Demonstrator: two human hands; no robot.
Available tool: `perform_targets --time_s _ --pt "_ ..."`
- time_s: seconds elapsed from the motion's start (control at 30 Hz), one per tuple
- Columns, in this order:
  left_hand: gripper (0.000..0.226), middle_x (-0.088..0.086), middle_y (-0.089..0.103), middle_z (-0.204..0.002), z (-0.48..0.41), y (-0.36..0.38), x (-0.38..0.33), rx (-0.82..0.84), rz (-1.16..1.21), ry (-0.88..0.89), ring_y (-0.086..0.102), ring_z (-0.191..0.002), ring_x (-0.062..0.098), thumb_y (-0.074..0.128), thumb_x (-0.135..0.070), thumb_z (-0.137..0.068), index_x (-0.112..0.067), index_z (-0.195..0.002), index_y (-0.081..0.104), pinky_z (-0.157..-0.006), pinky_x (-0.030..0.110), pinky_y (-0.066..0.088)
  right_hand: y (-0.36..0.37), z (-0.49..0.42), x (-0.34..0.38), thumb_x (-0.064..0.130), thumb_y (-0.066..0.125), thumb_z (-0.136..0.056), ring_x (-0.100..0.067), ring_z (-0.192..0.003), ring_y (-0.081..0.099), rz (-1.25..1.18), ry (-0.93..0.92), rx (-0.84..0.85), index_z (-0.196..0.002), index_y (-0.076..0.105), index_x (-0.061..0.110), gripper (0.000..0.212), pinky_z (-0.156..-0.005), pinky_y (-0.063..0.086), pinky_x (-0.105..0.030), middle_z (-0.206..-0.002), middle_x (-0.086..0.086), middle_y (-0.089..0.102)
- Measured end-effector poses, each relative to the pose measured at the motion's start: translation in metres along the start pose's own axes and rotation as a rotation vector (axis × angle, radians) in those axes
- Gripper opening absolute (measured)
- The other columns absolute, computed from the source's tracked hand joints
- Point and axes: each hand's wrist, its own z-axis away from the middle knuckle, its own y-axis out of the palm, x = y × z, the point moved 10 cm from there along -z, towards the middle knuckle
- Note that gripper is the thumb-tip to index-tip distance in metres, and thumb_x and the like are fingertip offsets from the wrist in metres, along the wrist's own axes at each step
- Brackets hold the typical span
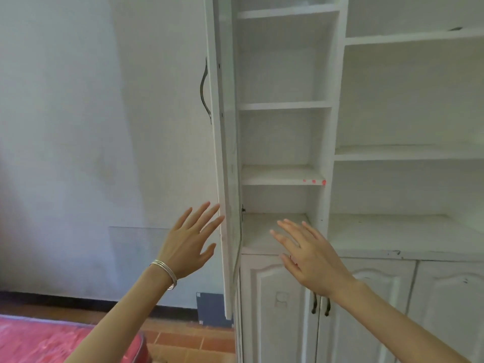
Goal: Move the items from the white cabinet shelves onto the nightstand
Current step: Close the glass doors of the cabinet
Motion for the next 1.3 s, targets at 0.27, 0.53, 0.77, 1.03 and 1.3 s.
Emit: perform_targets --time_s 0.27,0.53,0.77,1.03,1.3 --pt "0.066 0.002 0.016 -0.157 -0.023 0.027 0.015 -0.144 0.004 0.139 0.011 -0.144 0.026 0.044 -0.039 -0.086 -0.019 -0.147 0.029 -0.113 0.050 0.016 0.034 -0.028 -0.012 0.033 0.038 -0.092 -0.020 -0.132 0.038 0.053 0.055 0.017 -0.136 0.046 0.017 0.047 -0.108 0.024 -0.039 -0.140 -0.008 0.047" --pt "0.070 0.004 0.013 -0.157 -0.029 0.036 0.010 -0.229 0.077 0.232 0.010 -0.144 0.026 0.049 -0.026 -0.084 -0.016 -0.148 0.024 -0.116 0.045 0.011 0.047 -0.028 -0.026 0.033 0.036 -0.093 -0.021 -0.131 0.039 0.075 0.108 0.037 -0.135 0.047 0.015 0.047 -0.109 0.024 -0.039 -0.139 -0.009 0.047" --pt "0.060 0.005 0.022 -0.155 -0.050 0.031 -0.014 -0.274 0.032 0.334 0.011 -0.144 0.025 0.036 -0.027 -0.083 -0.015 -0.142 0.038 -0.117 0.046 0.005 0.050 -0.016 -0.052 0.032 0.038 -0.092 -0.021 -0.128 0.041 0.095 0.186 0.052 -0.132 0.051 0.014 0.046 -0.107 0.026 -0.037 -0.137 -0.010 0.049" --pt "0.052 0.006 0.036 -0.148 -0.084 0.030 -0.062 -0.405 0.107 0.340 0.015 -0.143 0.022 0.047 -0.030 -0.076 -0.014 -0.123 0.062 -0.112 0.059 0.002 0.041 0.013 -0.091 0.033 0.036 -0.092 -0.019 -0.127 0.043 0.161 0.280 0.073 -0.132 0.051 0.015 0.046 -0.107 0.033 -0.041 -0.137 -0.007 0.049" --pt "0.051 0.006 0.033 -0.150 -0.120 0.033 -0.116 -0.397 0.122 0.410 0.011 -0.144 0.022 0.053 -0.033 -0.075 -0.018 -0.123 0.062 -0.111 0.058 -0.005 0.051 0.039 -0.139 0.033 0.034 -0.093 -0.021 -0.127 0.044 0.179 0.334 0.126 -0.132 0.050 0.015 0.046 -0.107 0.034 -0.043 -0.136 -0.006 0.049"
